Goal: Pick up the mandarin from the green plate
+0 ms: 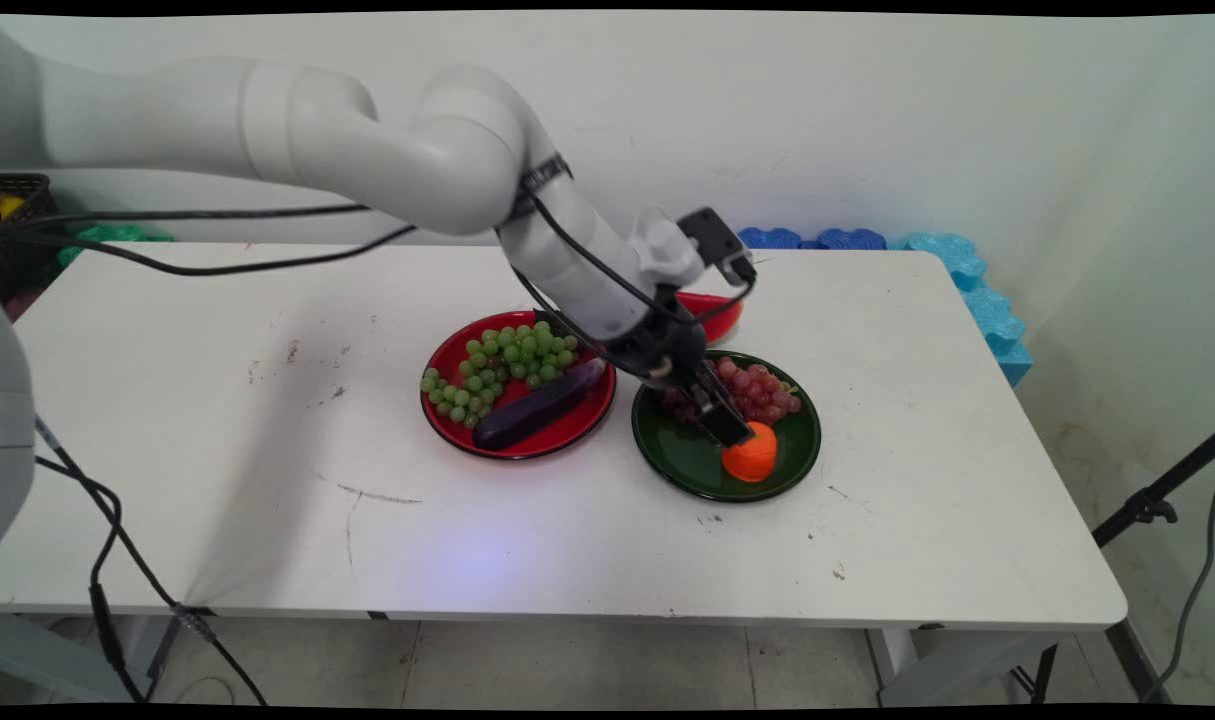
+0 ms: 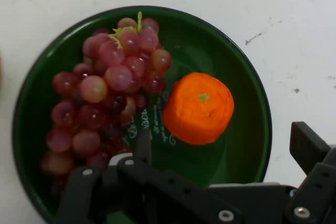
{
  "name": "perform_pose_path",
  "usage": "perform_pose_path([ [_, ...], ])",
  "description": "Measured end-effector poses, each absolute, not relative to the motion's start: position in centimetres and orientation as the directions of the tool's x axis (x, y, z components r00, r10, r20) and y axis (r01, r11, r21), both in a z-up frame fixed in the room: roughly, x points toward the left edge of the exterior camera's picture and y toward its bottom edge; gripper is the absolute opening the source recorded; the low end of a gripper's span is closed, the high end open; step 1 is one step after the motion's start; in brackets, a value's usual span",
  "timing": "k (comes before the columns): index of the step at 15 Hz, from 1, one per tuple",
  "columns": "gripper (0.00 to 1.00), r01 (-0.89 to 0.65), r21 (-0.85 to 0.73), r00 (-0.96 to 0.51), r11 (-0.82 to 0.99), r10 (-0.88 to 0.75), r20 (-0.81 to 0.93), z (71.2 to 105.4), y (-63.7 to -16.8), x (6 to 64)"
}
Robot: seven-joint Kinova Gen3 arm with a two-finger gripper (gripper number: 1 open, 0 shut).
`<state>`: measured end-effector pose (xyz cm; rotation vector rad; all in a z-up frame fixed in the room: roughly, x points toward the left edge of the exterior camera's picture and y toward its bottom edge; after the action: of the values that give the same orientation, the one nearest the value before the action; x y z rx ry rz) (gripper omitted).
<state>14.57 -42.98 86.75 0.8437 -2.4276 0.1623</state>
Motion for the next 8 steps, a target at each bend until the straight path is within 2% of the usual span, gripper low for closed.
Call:
perform_pose_path([
  [8,1.0,-0.61,0.054,-0.647,0.79,-0.537,0.541,82.4,-44.6,12.1],
])
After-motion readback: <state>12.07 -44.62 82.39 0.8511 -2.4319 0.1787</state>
